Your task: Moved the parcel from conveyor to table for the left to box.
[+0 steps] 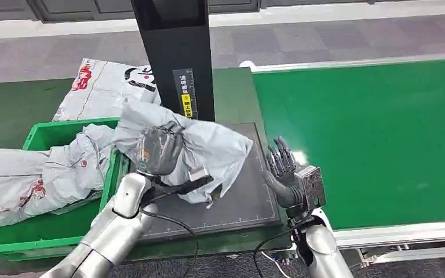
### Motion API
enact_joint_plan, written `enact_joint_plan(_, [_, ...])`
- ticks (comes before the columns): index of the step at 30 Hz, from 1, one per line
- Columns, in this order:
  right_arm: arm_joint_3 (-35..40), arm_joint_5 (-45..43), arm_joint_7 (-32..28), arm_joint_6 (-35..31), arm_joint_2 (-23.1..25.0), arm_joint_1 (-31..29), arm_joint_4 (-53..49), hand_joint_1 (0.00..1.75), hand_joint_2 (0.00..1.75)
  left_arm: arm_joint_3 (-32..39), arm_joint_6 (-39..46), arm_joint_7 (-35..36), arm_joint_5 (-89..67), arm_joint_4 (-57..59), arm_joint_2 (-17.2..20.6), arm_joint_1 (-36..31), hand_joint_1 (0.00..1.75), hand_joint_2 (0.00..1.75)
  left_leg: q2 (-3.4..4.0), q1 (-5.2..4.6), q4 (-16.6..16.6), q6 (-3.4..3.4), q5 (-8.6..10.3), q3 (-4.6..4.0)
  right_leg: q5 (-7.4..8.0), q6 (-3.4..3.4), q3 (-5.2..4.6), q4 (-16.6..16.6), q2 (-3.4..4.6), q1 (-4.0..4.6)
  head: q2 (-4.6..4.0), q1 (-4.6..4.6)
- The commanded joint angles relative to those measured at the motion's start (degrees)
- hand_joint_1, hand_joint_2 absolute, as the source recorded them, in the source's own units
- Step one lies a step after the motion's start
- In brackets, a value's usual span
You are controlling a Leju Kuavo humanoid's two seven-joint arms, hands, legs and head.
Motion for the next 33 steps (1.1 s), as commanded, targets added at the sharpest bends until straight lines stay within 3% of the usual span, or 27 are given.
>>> enact_joint_plan(1, [-0.3, -0.54, -0.01, -0.39, -0.16, -1.92, 3.48, 0.0, 1.75, 5.59, -0.24, 0.27, -0.69, -5.64, 0.39, -0.35, 1.75, 1.75, 0.1, 0.05, -0.06, 0.01, 0.05, -0.03, 0.1, -0.02, -0.03, -0.11, 0.1, 0.06, 0.0, 0.0])
enact_joint_plan(6, [-0.39, -0.65, -1.14, -1.94, 0.59, -1.31, 4.06, 0.0, 1.75, 11.38, 4.59, 3.72, -3.48, -4.5, 1.51, -5.61, 1.75, 1.75, 0.13, 0.07, 0.07, 0.0, 0.01, -0.21, 0.08, -0.02, -0.21, 0.02, 0.14, 0.1, 0.0, 0.0])
enact_joint_plan(8, [-0.74, -0.78, -1.43, -2.97, 0.58, 0.16, 2.39, 0.0, 1.75, 16.95, 4.59, 4.41, -9.45, -6.14, 0.81, -5.2, 1.75, 1.75, 0.08, 0.03, 0.04, -0.01, 0.02, -0.18, 0.06, -0.03, -0.19, 0.02, 0.09, 0.08, 0.0, 0.0])
enact_joint_plan(11, [-1.4, -0.22, -0.86, -4.09, 1.19, 2.76, -1.22, 0.0, 1.75, 21.51, 4.59, 9.52, -16.27, -1.37, 2.1, -7.14, 1.75, 1.75, 0.08, 0.03, 0.0, -0.02, 0.02, -0.12, 0.05, -0.03, -0.14, -0.01, 0.1, 0.08, 0.0, 0.0])
enact_joint_plan(14, [-1.73, 0.22, 0.07, -4.51, 0.88, 4.39, -3.85, 0.0, 1.75, 26.17, 4.31, 19.68, -24.47, 12.82, 6.59, -11.38, 1.75, 1.75, 0.16, 0.06, -0.02, -0.04, 0.02, -0.1, 0.07, -0.05, -0.15, -0.02, 0.17, 0.11, 0.0, 0.0])
enact_joint_plan(16, [-1.71, 0.14, 0.5, -4.46, 0.23, 4.29, -3.88, 0.0, 1.75, 24.2, 2.77, 26.7, -24.47, 21.77, 11.27, -14.03, 1.75, 1.75, 0.24, 0.03, -0.08, -0.05, 0.03, 0.0, 0.08, -0.06, -0.1, -0.04, 0.26, 0.09, 0.0, 0.0])
enact_joint_plan(22, [-1.21, -0.67, 1.54, -4.17, -0.33, 3.74, -3.95, 0.0, 1.75, 29.34, -1.26, 31.74, -24.47, 30.67, 17.35, -15.76, 1.75, 1.75, 0.7, 0.1, -0.04, -0.14, 0.01, -0.05, 0.17, -0.22, -0.37, 0.06, 0.7, 0.15, 0.0, 0.0])
enact_joint_plan(27, [-0.73, -0.66, 2.02, -4.02, -0.4, 3.64, -3.12, 0.0, 1.75, 30.05, -10.36, 35.91, -24.47, 34.18, 19.09, -15.47, 1.75, 1.75, 0.67, 0.19, -0.07, -0.16, 0.06, -0.09, 0.19, -0.23, -0.37, -0.01, 0.68, 0.25, 0.0, 0.0])
enact_joint_plan(33, [-0.51, -0.68, 2.16, -3.86, -0.45, 3.34, -2.53, 0.0, 1.75, 29.7, -13.66, 36.71, -24.47, 35.08, 19.3, -15.44, 1.75, 1.75, 0.56, 0.19, -0.03, -0.17, 0.08, -0.22, 0.17, -0.23, -0.47, 0.03, 0.56, 0.24, 0.0, 0.0])
